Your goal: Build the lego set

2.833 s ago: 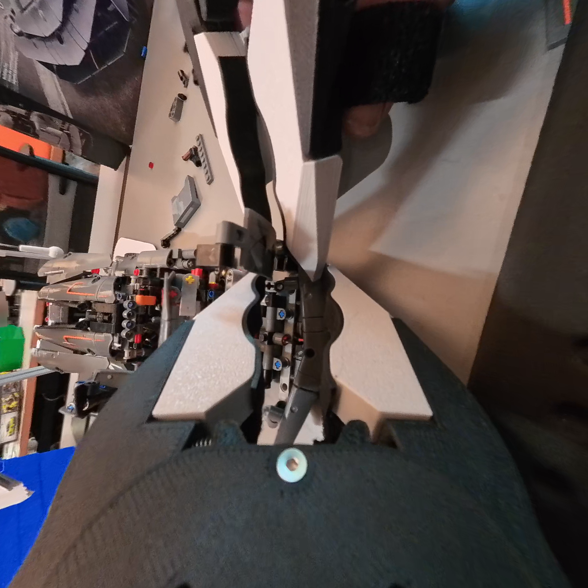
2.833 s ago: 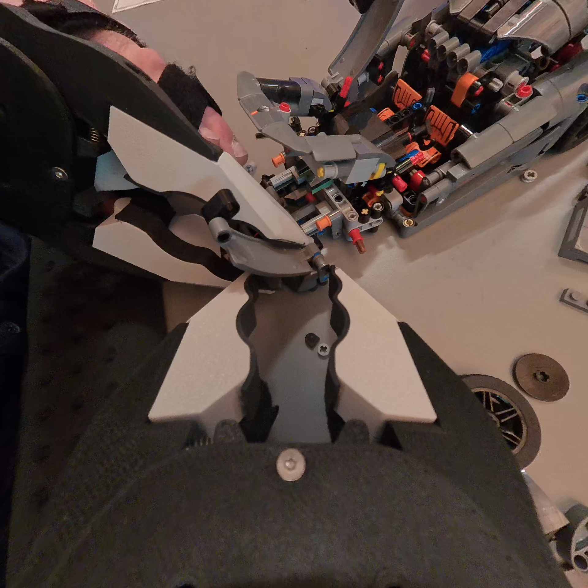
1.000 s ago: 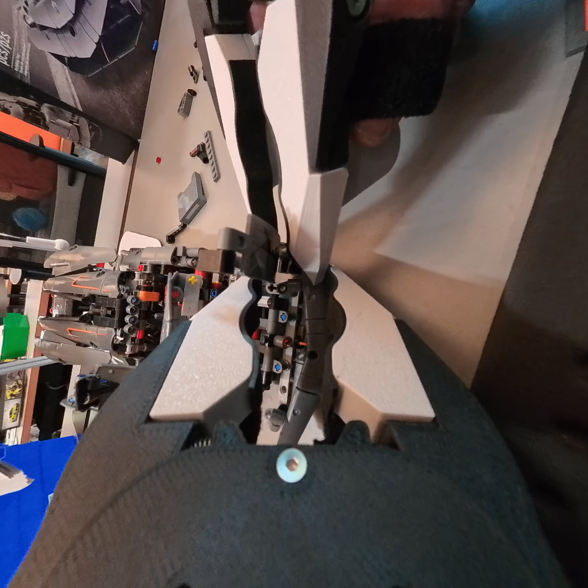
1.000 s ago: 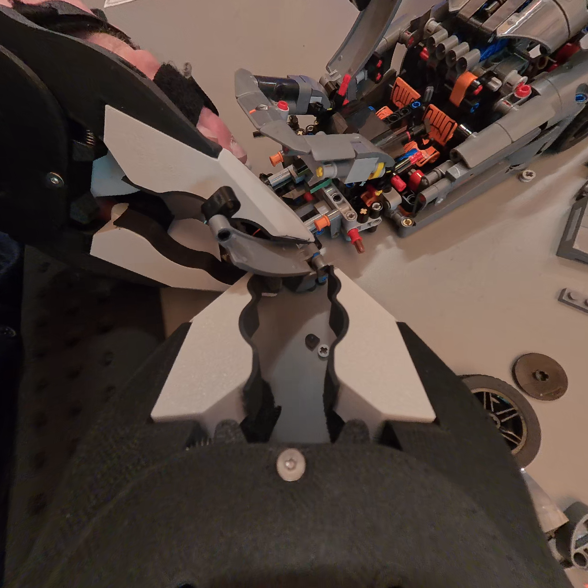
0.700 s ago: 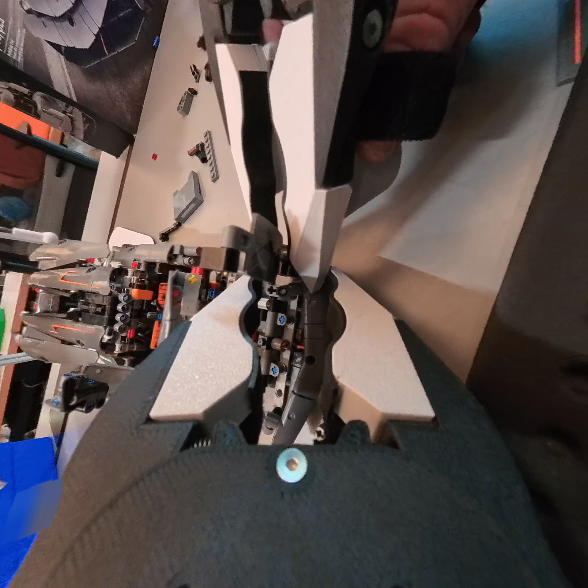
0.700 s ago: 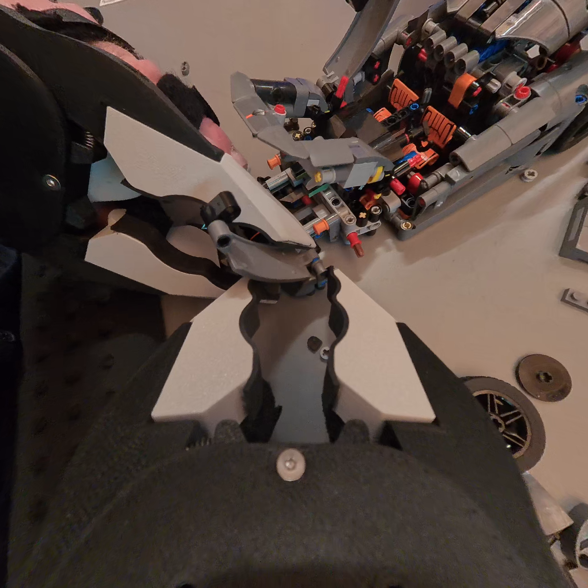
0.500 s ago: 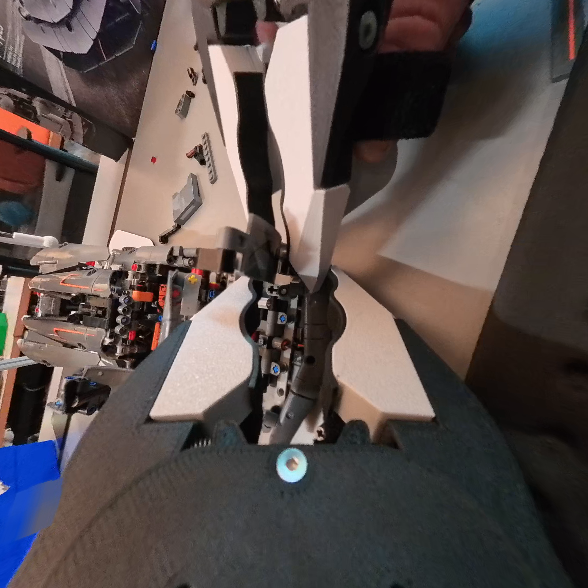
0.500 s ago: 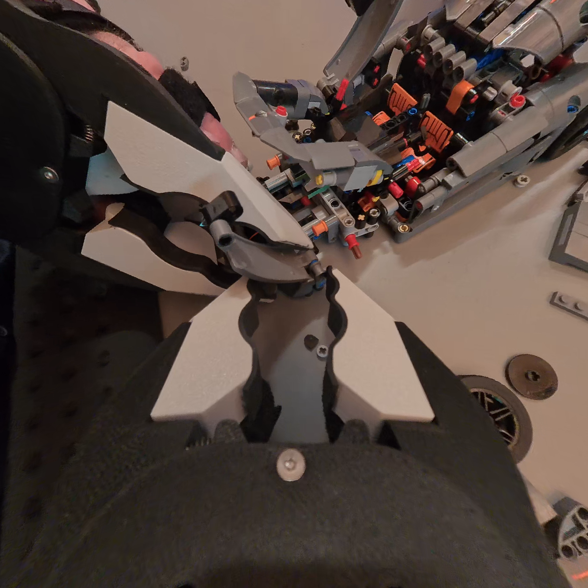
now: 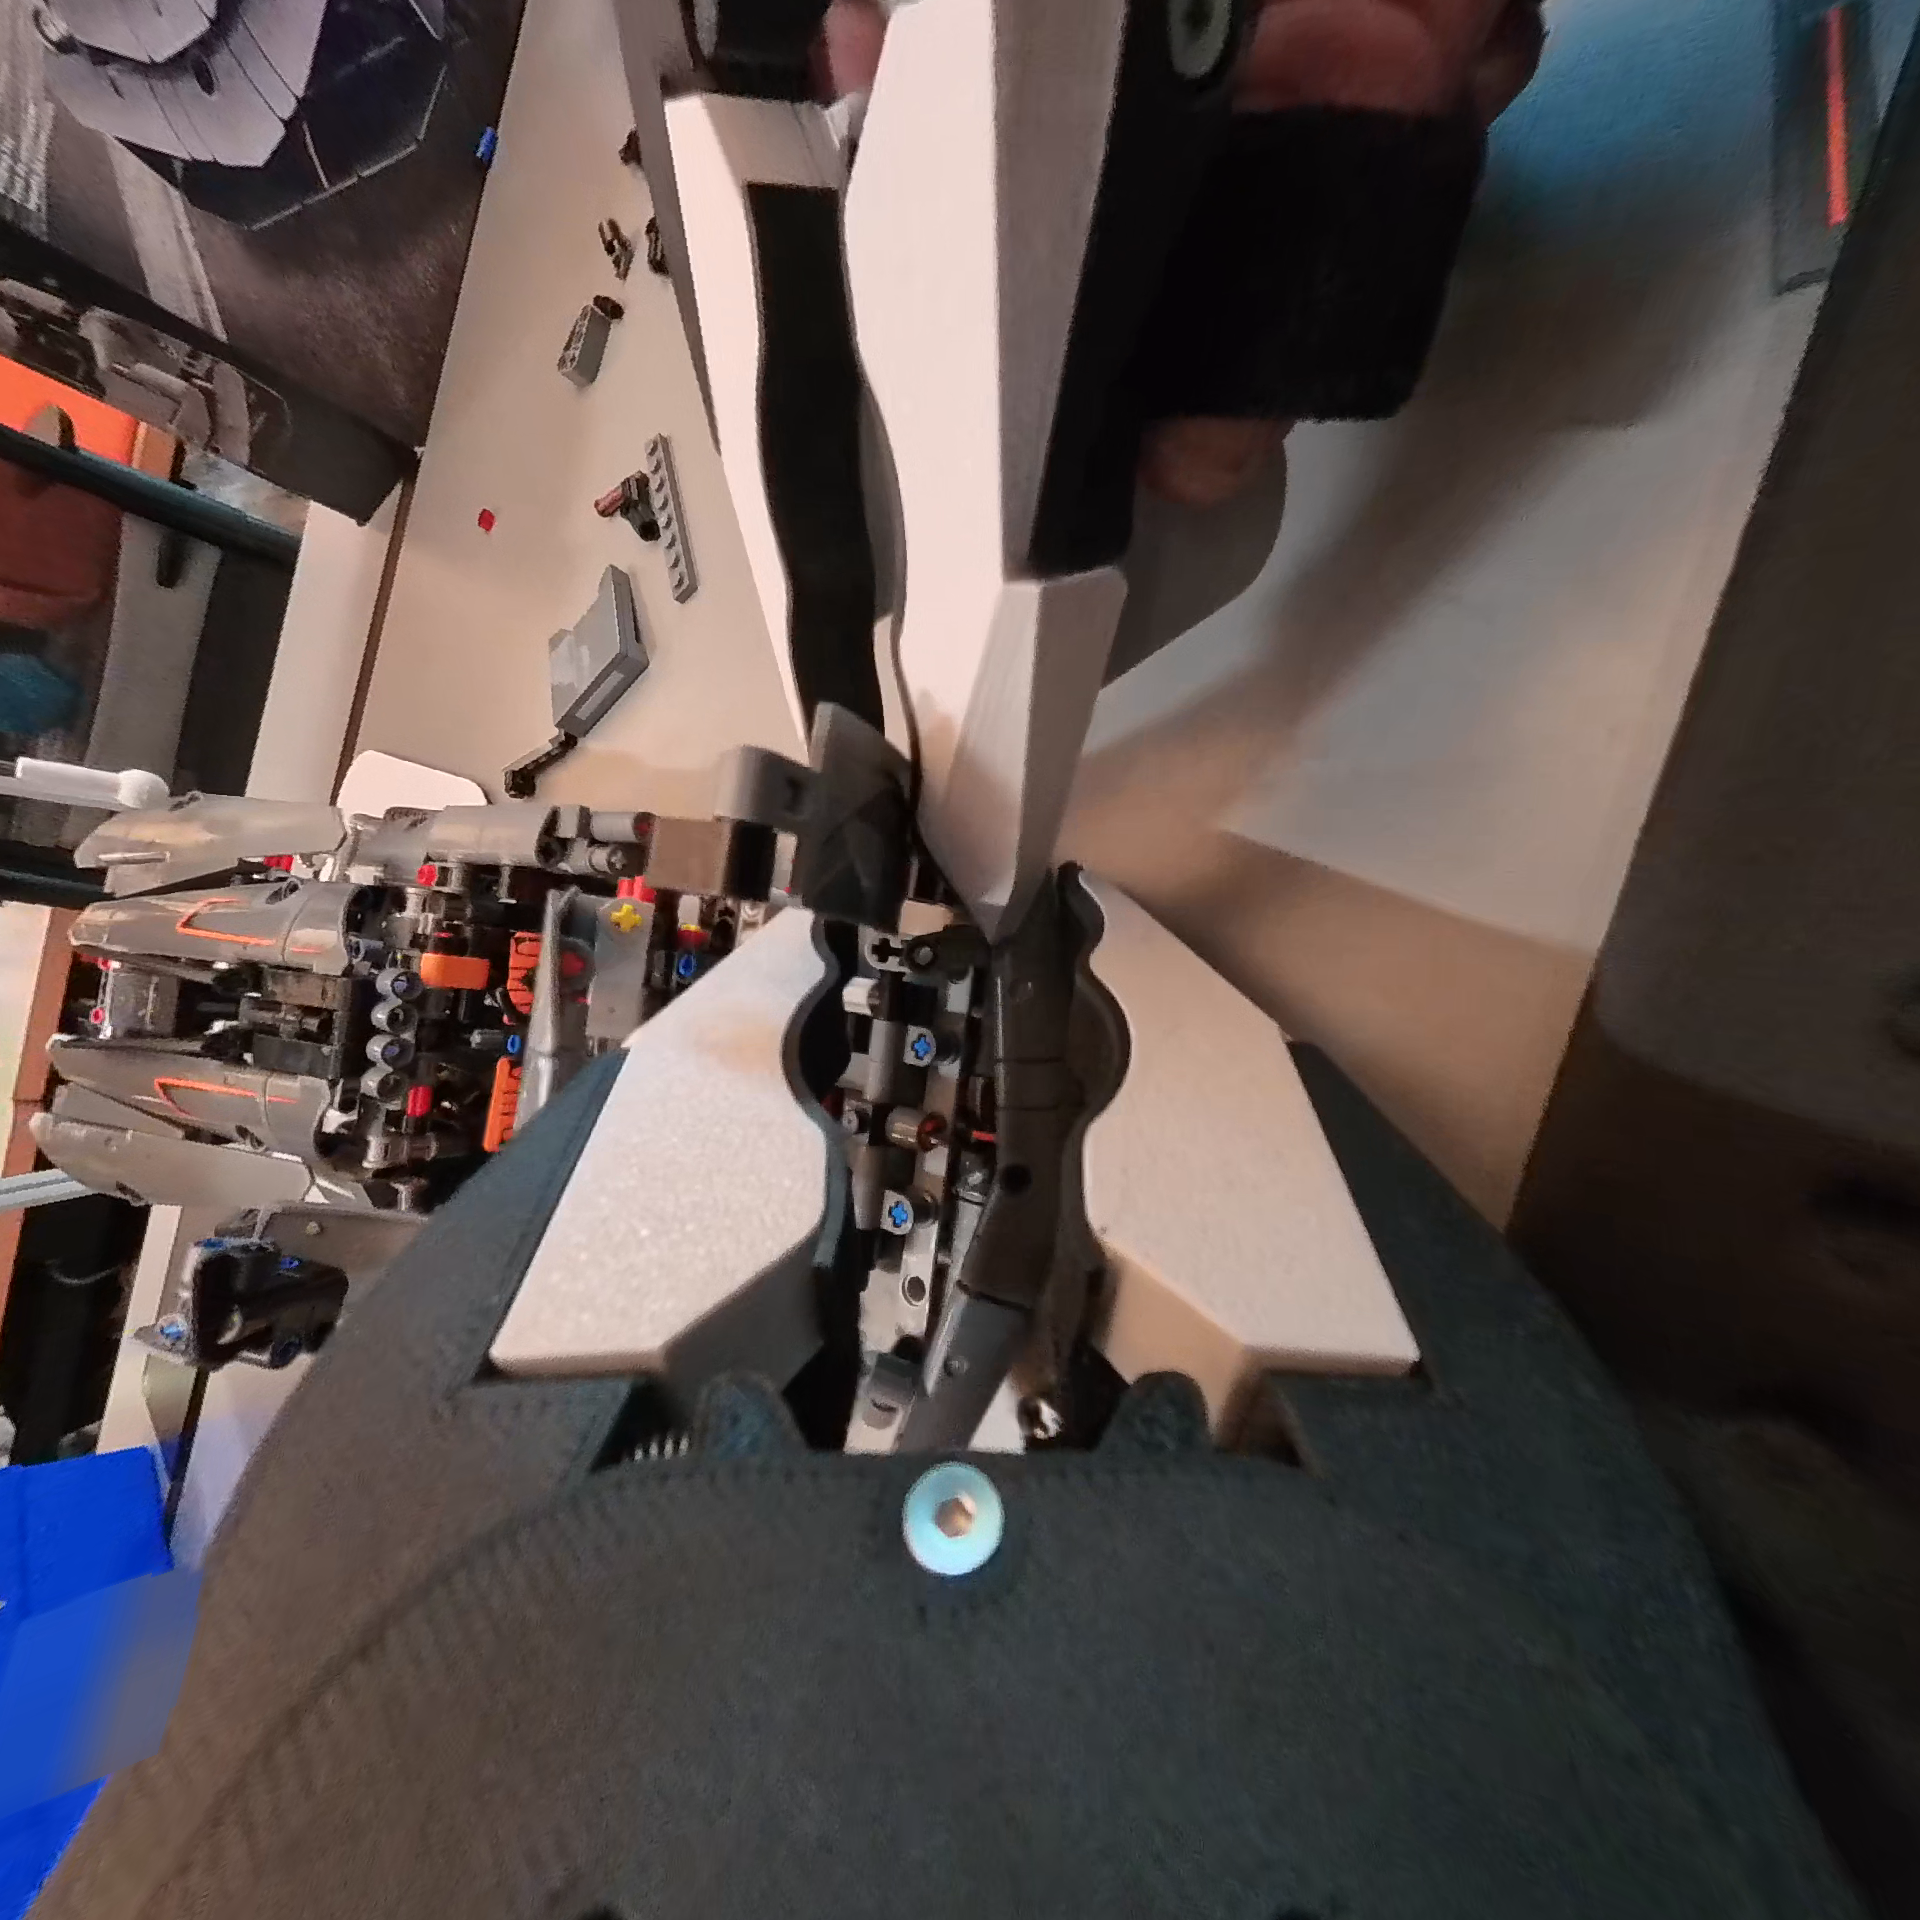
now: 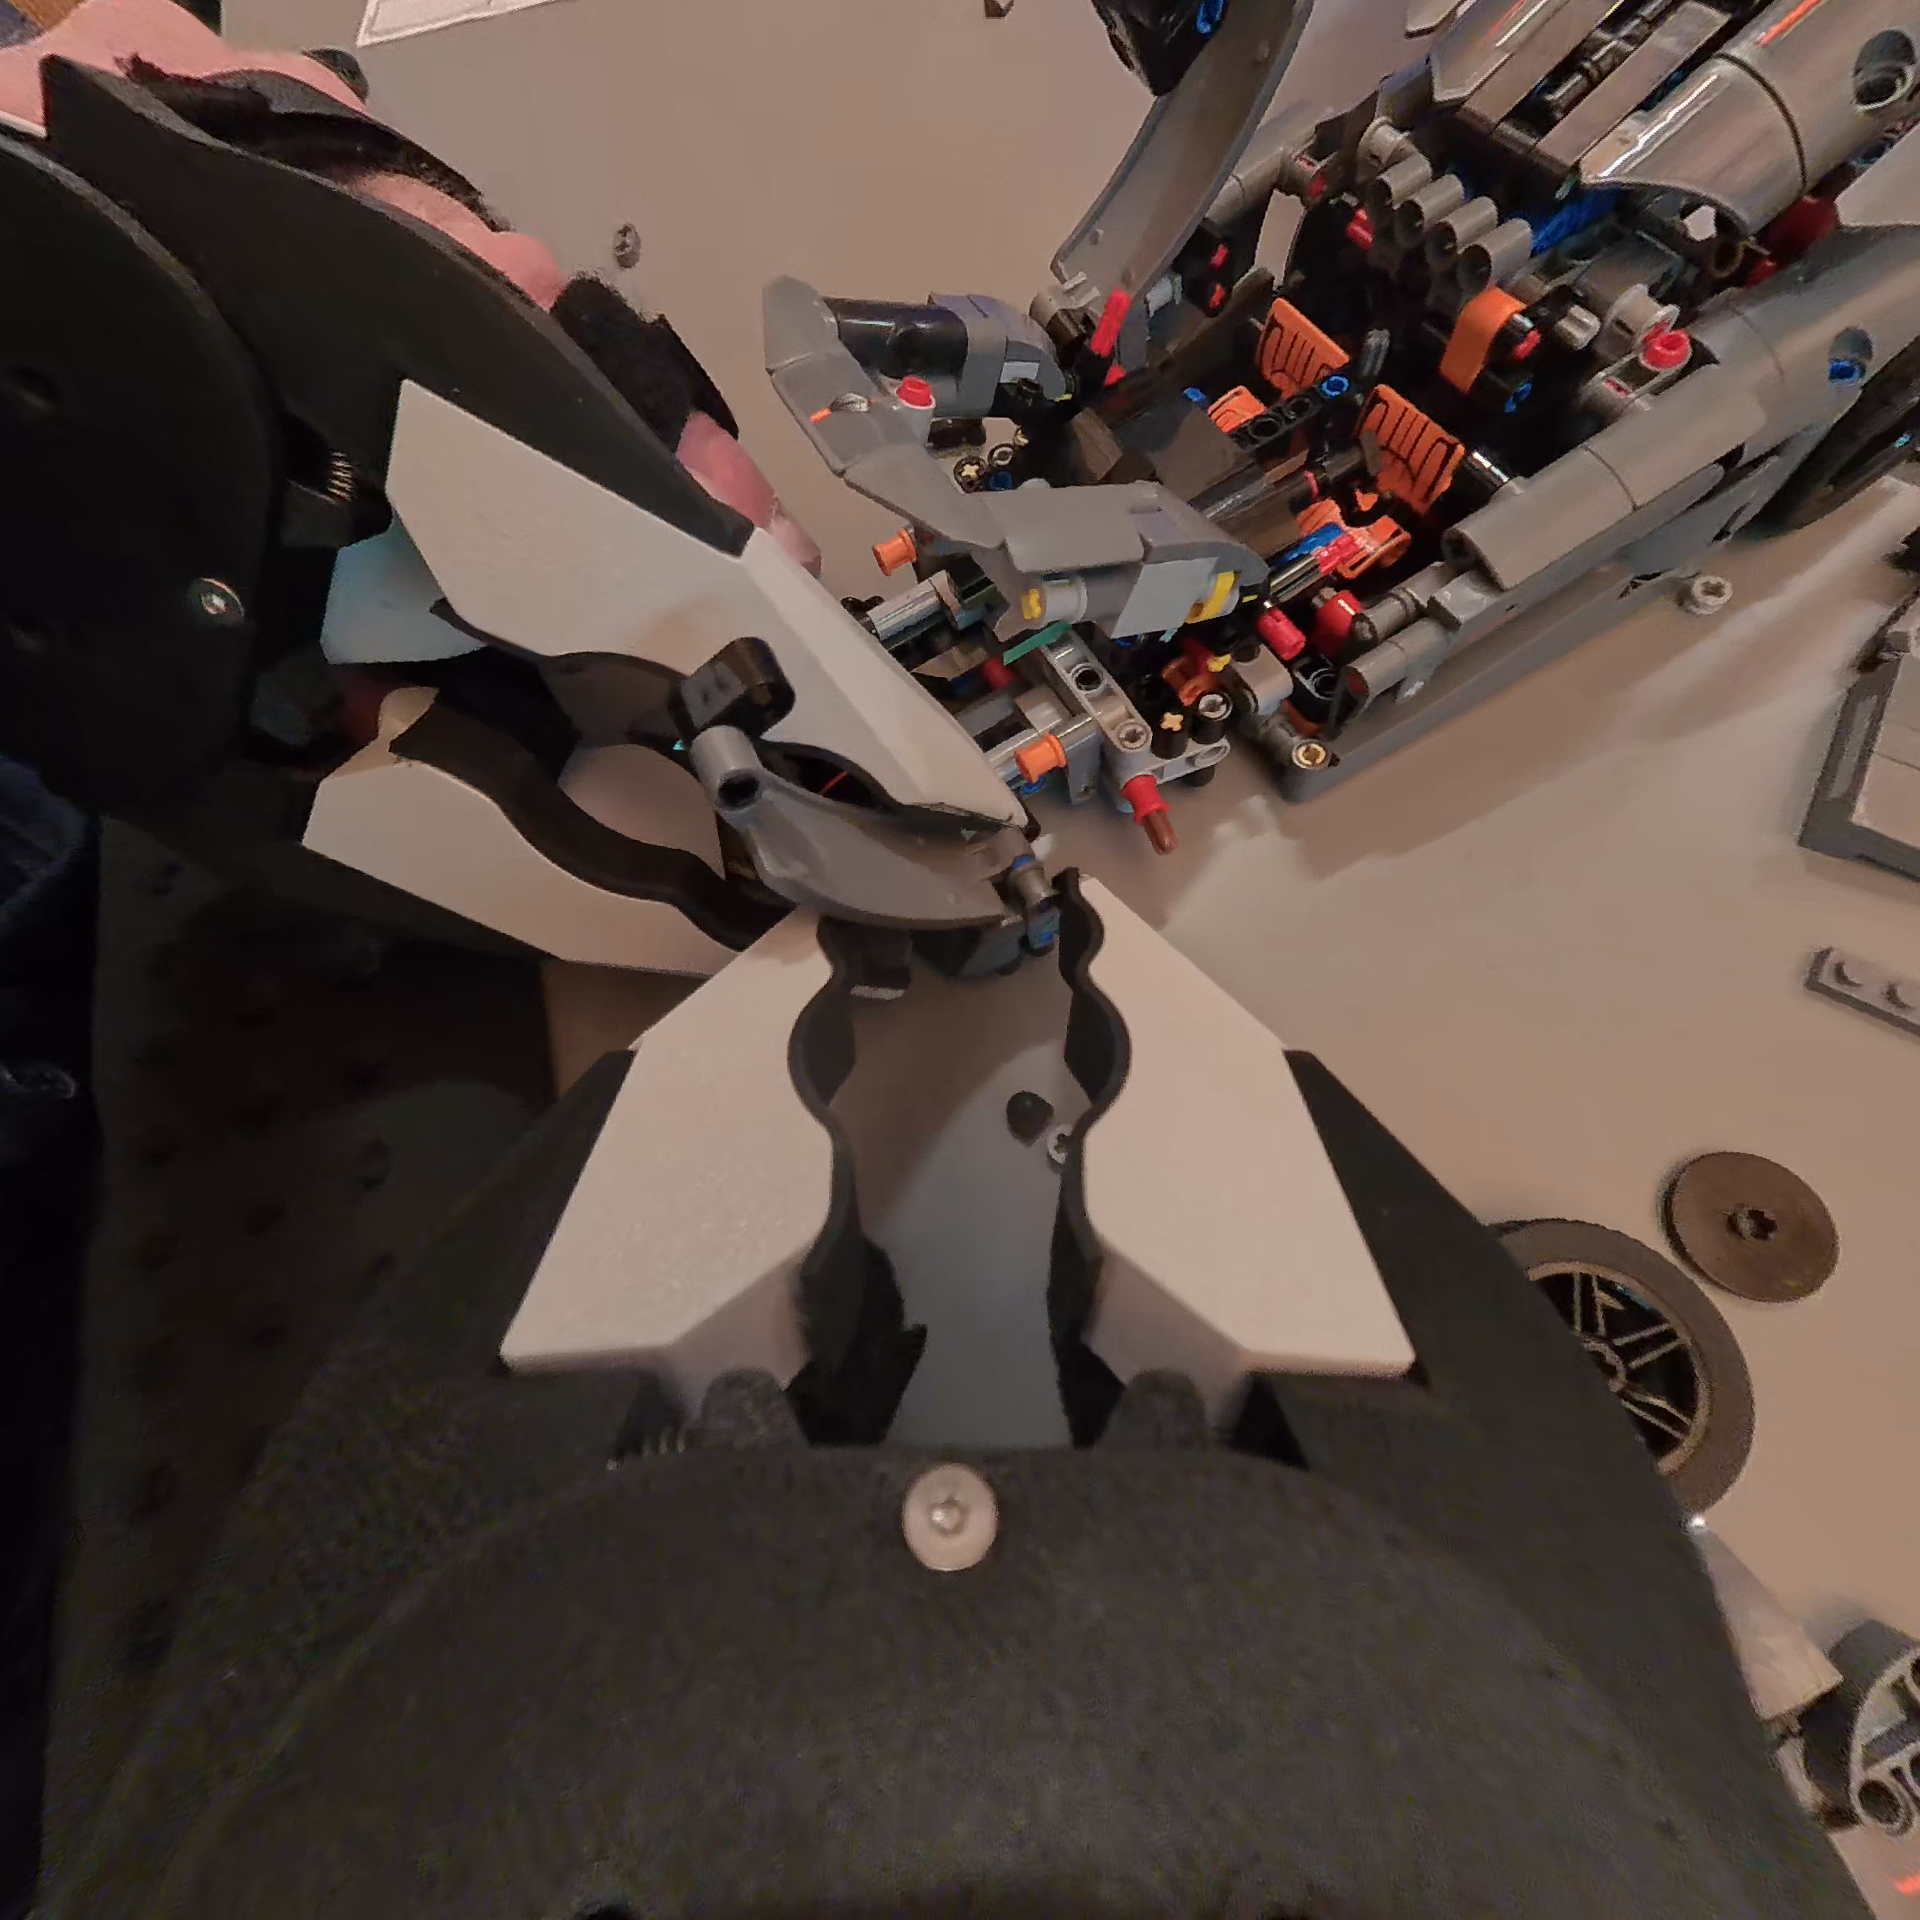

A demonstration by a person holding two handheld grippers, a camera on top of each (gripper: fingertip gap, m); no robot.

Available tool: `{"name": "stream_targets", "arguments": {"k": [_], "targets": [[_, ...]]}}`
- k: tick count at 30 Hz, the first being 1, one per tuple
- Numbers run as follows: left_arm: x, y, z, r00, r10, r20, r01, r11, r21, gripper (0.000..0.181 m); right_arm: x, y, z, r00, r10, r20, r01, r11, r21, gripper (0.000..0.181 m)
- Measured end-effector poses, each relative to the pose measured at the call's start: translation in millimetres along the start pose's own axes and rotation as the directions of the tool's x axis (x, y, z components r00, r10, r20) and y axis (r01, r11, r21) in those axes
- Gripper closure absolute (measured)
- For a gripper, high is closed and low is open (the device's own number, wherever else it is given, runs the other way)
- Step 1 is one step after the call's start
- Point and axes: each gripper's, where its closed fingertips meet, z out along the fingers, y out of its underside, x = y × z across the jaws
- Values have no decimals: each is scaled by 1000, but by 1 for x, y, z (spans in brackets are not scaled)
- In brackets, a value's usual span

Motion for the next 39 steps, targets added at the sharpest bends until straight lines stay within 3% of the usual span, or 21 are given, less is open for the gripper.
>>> {"name": "stream_targets", "arguments": {"k": [39], "targets": [[-4,2,-1,999,52,6,-52,999,13,153,1,4,-5,1000,-11,-15,11,1000,-4,148]]}}
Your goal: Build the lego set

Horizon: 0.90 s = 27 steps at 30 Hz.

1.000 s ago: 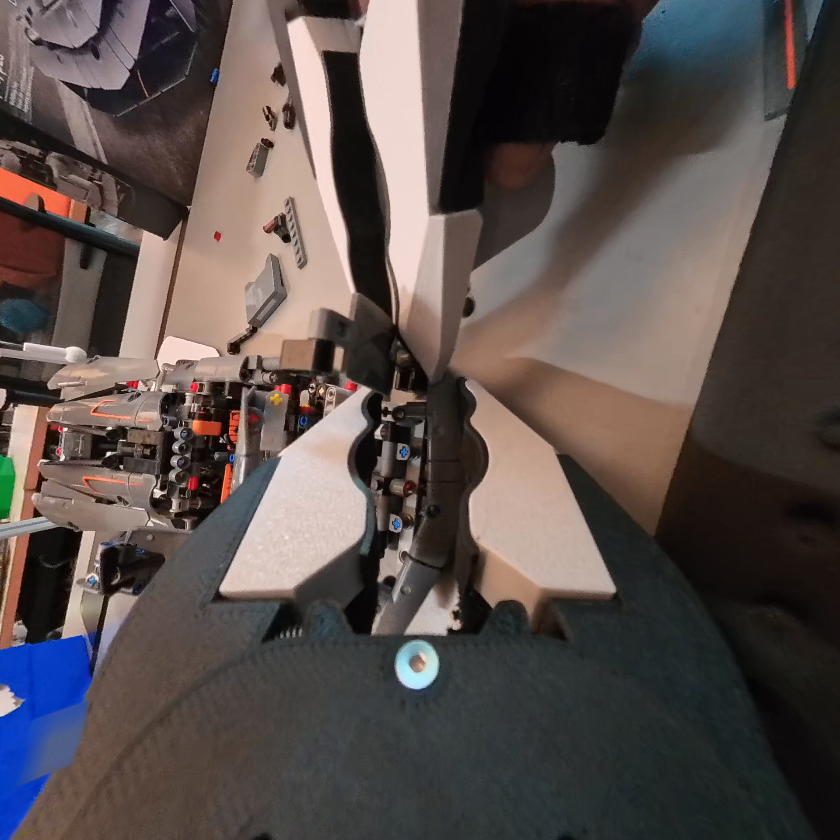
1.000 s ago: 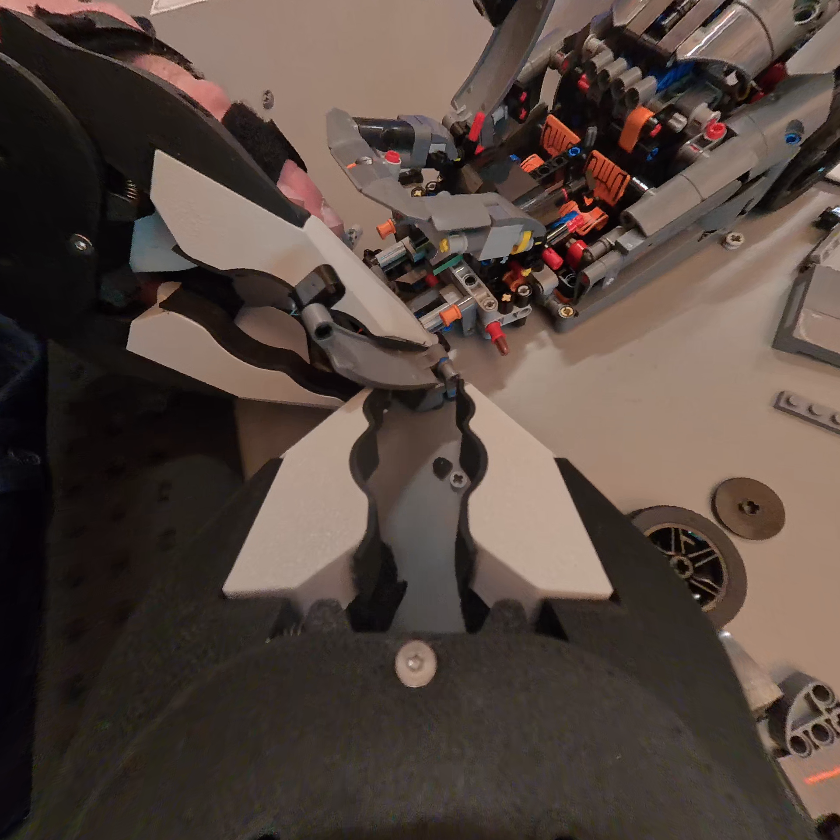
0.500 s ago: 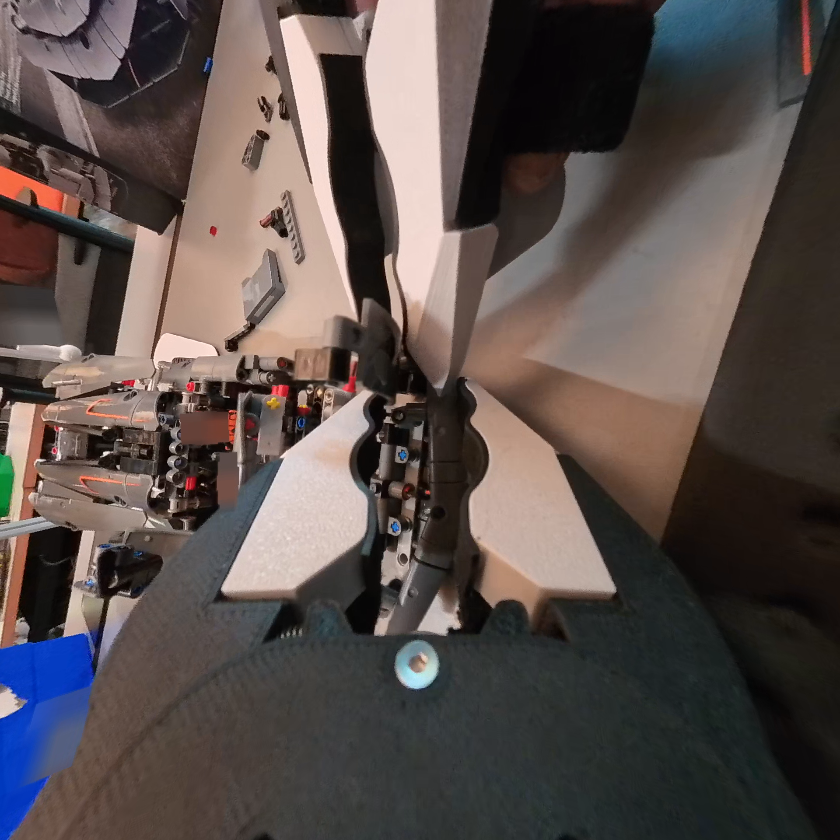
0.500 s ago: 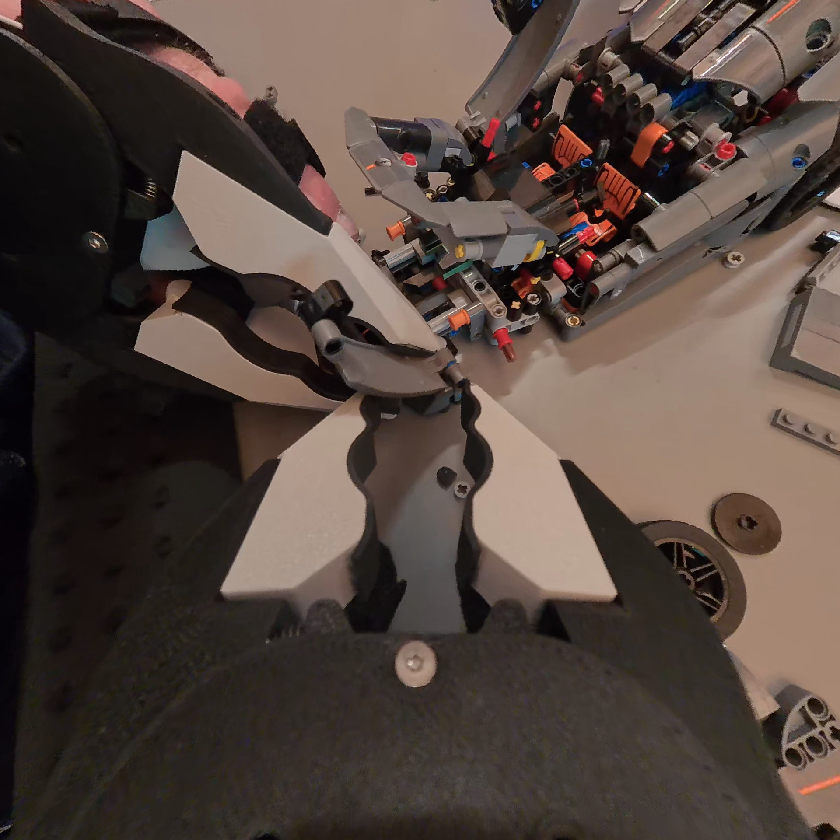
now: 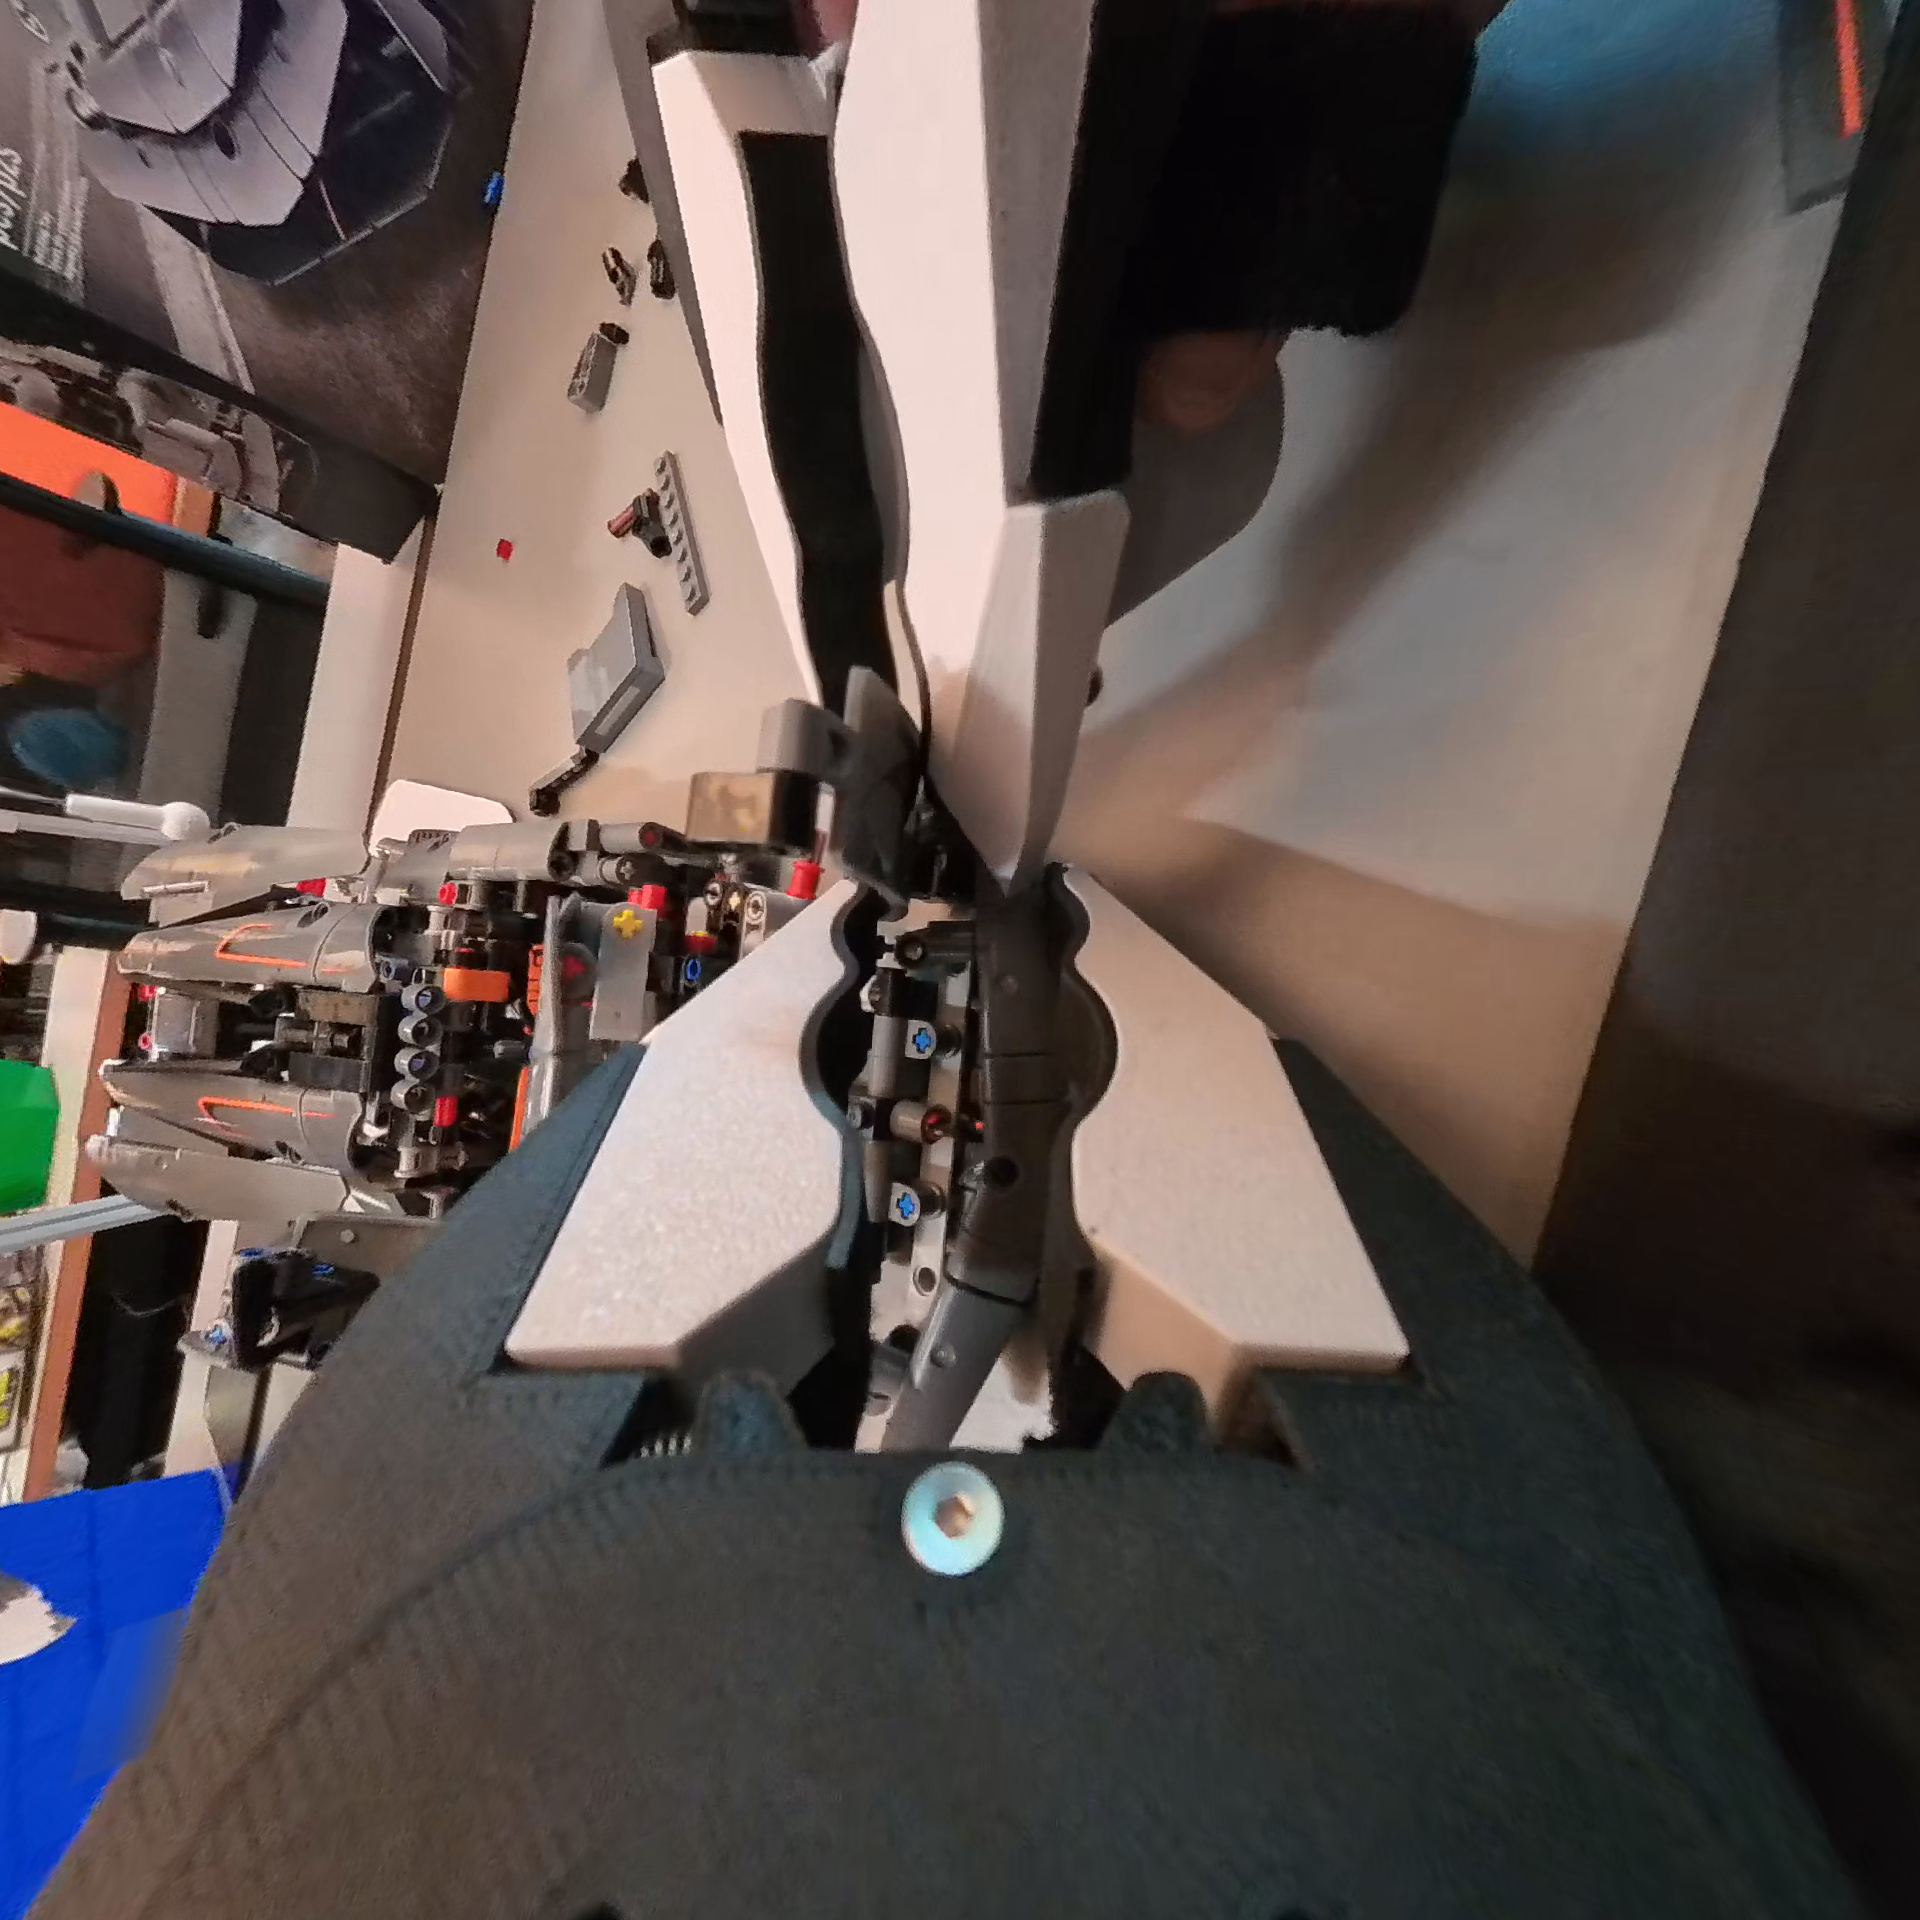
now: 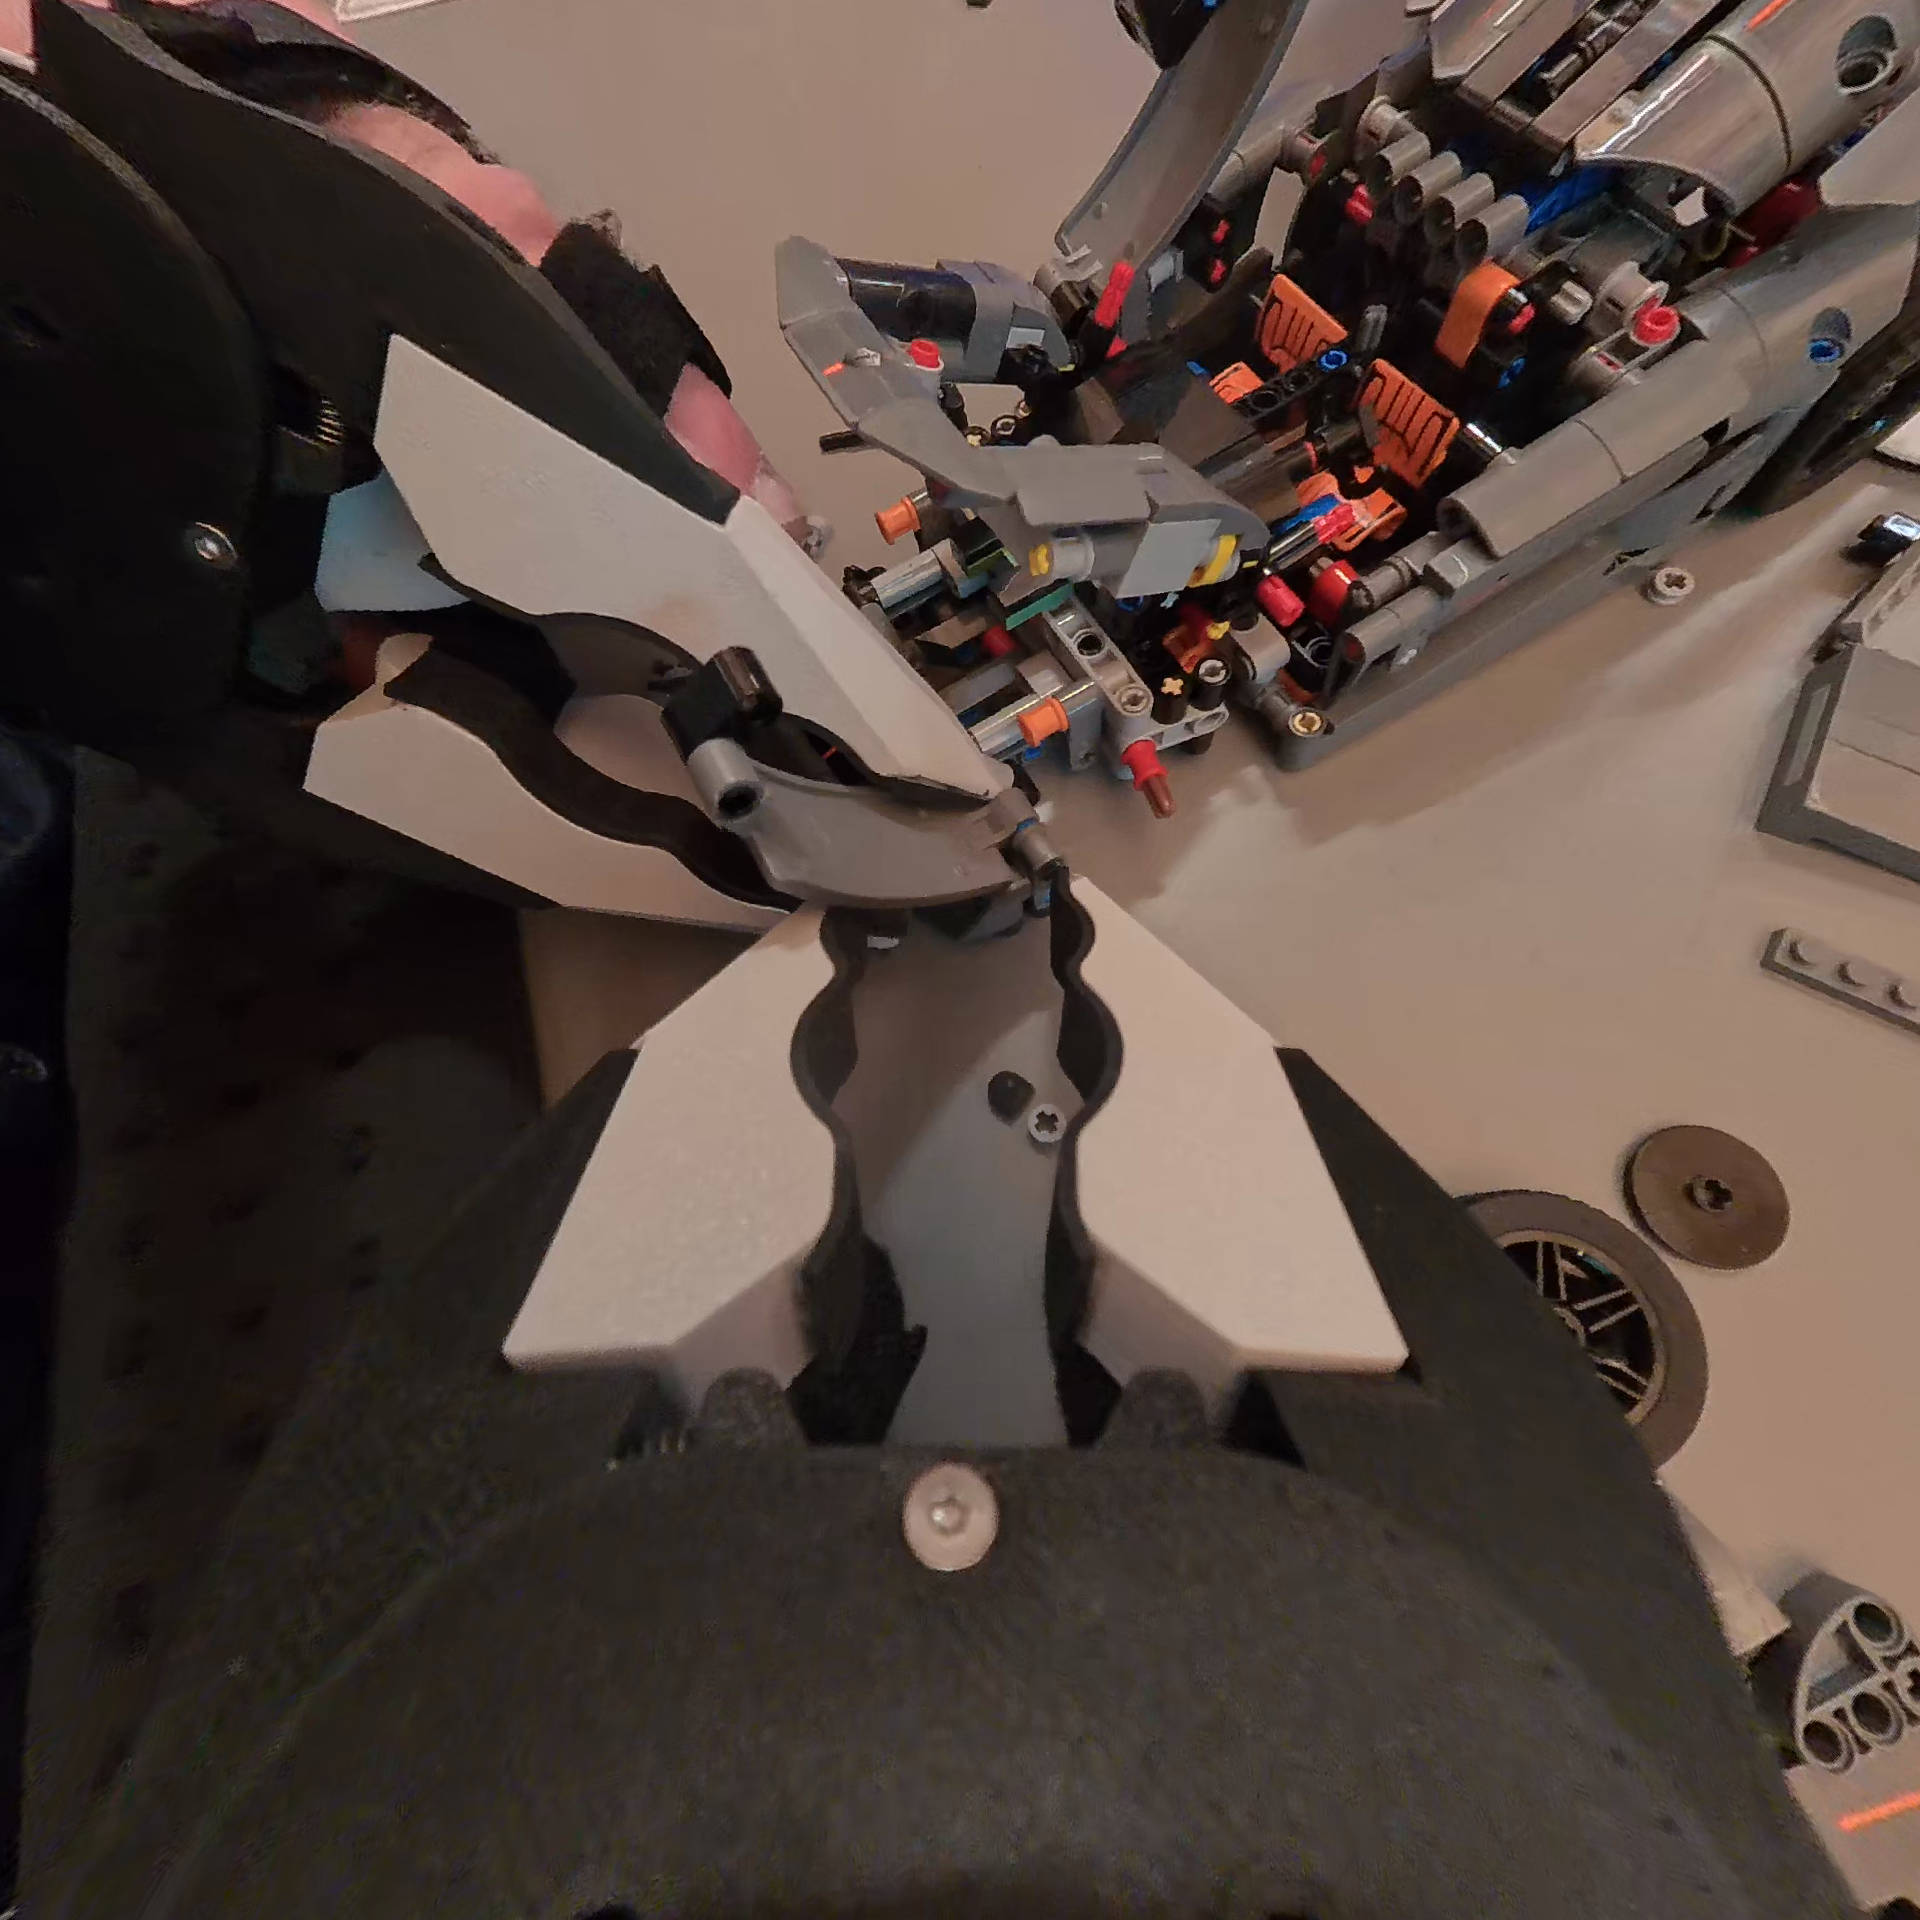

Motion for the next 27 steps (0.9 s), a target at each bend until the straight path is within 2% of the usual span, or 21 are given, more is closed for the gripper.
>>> {"name": "stream_targets", "arguments": {"k": [27], "targets": [[0,2,-1,996,84,-37,-85,996,-32,158,-4,0,2,999,-36,-32,36,999,-17,151]]}}
